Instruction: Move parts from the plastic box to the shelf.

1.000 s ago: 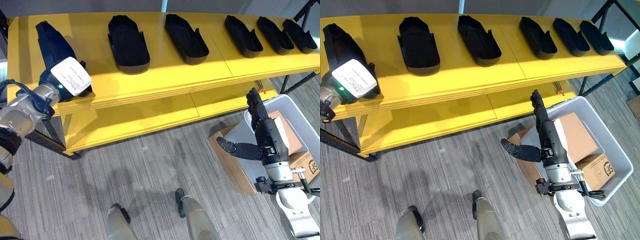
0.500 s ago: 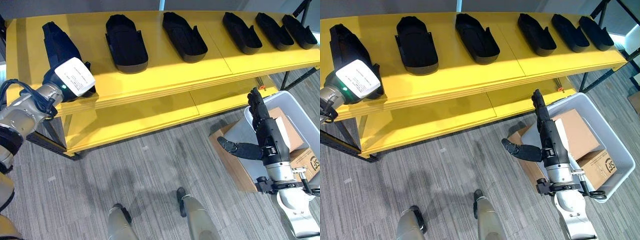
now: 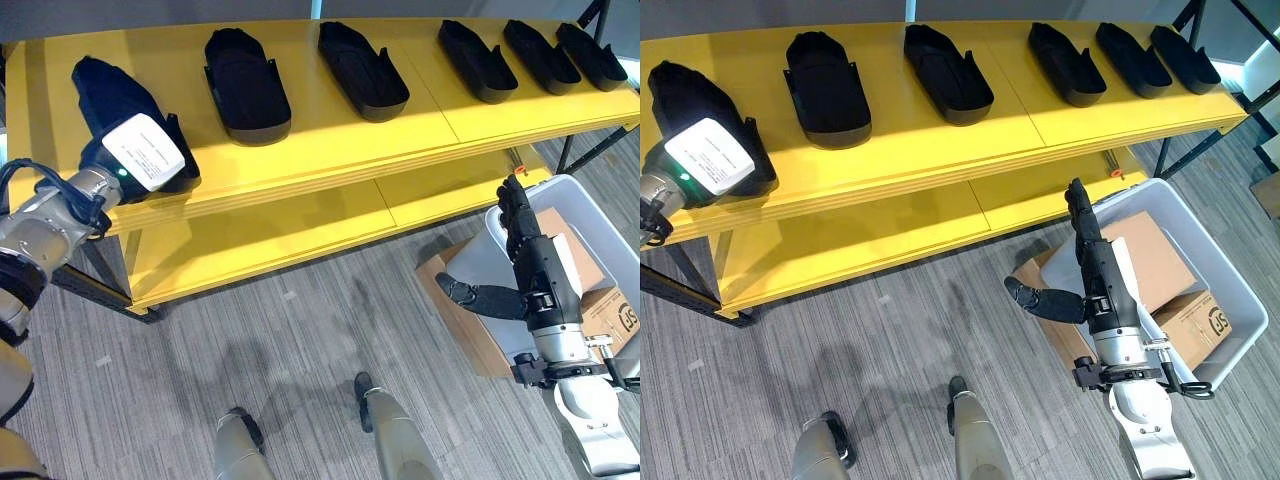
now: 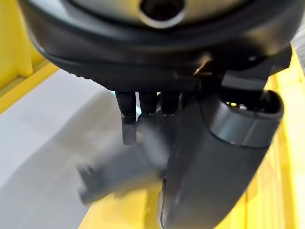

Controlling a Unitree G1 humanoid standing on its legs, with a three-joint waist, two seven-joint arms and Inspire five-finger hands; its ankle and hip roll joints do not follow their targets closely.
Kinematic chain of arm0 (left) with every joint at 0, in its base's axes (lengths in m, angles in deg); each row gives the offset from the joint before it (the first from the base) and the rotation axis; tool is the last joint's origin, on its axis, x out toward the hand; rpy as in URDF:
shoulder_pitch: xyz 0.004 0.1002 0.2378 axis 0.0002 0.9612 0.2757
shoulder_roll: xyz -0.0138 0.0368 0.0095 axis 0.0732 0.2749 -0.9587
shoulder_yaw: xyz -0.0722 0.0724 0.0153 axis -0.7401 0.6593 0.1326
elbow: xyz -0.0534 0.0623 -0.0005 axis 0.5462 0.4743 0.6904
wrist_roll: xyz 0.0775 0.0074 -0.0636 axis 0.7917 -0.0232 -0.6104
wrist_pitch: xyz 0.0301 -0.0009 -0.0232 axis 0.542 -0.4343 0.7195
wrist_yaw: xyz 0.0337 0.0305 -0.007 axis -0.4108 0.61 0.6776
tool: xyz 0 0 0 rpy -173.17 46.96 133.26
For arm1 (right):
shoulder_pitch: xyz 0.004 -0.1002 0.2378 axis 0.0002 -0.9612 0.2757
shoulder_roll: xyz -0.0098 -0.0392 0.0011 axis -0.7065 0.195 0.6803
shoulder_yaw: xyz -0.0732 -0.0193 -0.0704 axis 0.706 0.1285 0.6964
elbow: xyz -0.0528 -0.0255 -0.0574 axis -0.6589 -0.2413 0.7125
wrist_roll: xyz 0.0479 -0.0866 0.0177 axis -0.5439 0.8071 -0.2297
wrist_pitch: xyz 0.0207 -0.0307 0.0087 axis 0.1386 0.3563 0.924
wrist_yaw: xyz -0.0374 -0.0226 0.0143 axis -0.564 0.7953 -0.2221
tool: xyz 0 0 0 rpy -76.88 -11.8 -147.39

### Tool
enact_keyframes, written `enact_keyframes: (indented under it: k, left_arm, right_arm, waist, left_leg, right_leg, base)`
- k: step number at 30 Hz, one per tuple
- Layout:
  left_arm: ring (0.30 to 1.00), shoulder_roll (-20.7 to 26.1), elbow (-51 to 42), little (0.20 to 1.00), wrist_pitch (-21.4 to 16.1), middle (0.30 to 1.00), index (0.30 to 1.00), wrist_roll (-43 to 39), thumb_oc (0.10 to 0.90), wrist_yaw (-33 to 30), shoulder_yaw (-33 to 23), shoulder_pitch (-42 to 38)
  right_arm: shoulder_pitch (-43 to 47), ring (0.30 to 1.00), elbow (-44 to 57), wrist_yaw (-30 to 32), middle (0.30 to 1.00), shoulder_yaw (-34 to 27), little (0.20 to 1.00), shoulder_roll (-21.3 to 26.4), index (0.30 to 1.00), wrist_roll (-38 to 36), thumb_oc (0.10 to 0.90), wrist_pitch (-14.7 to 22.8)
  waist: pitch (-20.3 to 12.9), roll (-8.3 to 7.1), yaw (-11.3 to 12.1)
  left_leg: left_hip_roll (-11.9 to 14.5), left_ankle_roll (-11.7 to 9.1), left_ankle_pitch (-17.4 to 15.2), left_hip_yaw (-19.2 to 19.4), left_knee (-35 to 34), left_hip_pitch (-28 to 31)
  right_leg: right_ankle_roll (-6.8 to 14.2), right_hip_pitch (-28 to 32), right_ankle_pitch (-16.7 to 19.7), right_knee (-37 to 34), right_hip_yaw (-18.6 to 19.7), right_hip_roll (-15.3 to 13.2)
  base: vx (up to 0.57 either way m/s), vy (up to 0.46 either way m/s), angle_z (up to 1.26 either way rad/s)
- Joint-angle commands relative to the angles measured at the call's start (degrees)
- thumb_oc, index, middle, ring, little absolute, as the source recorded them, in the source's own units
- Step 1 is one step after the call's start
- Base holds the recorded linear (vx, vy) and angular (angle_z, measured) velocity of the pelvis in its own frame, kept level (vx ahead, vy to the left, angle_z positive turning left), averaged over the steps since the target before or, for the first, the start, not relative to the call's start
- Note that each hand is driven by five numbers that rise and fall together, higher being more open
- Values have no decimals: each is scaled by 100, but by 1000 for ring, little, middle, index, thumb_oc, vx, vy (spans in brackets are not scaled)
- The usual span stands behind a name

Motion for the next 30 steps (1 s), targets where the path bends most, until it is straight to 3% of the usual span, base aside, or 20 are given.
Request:
enact_keyframes:
  k: [1,21,27,30]
  left_arm:
    - [1000,120,118,1000,354,1000,1000,-425,900,-115,-475,-945]
    - [1000,623,-23,1000,181,1000,1000,-419,900,94,-500,-677]
    - [1000,915,-380,1000,180,1000,1000,-503,900,115,-684,-558]
    - [1000,1162,-1002,1000,160,1000,1000,-471,900,-16,-825,-522]
  right_arm:
    - [336,1000,650,246,1000,-795,1000,341,1000,39,900,537]
    - [150,1000,715,83,1000,-988,1000,332,1000,-33,900,534]
    - [66,1000,729,71,1000,-1060,1000,283,1000,21,900,524]
    - [-15,1000,726,97,1000,-1133,1000,281,1000,76,900,515]
  waist:
    - [-315,230,-107]
    - [-261,244,40]
    - [-226,237,127]
    - [-229,246,194]
  left_leg:
    - [108,43,-124,-230,5,220]
    - [35,50,-91,-316,-22,219]
    - [8,52,-77,-331,-53,290]
    - [-14,36,-56,-338,-116,356]
  right_leg:
    - [173,672,110,-226,-16,-339]
    - [175,747,71,-160,-112,-402]
    - [163,794,51,-136,-136,-433]
    - [148,862,21,-128,-160,-458]
  base:
    - [0,0,0]
    - [-1,1,2]
    - [3,-5,5]
    - [13,-16,7]
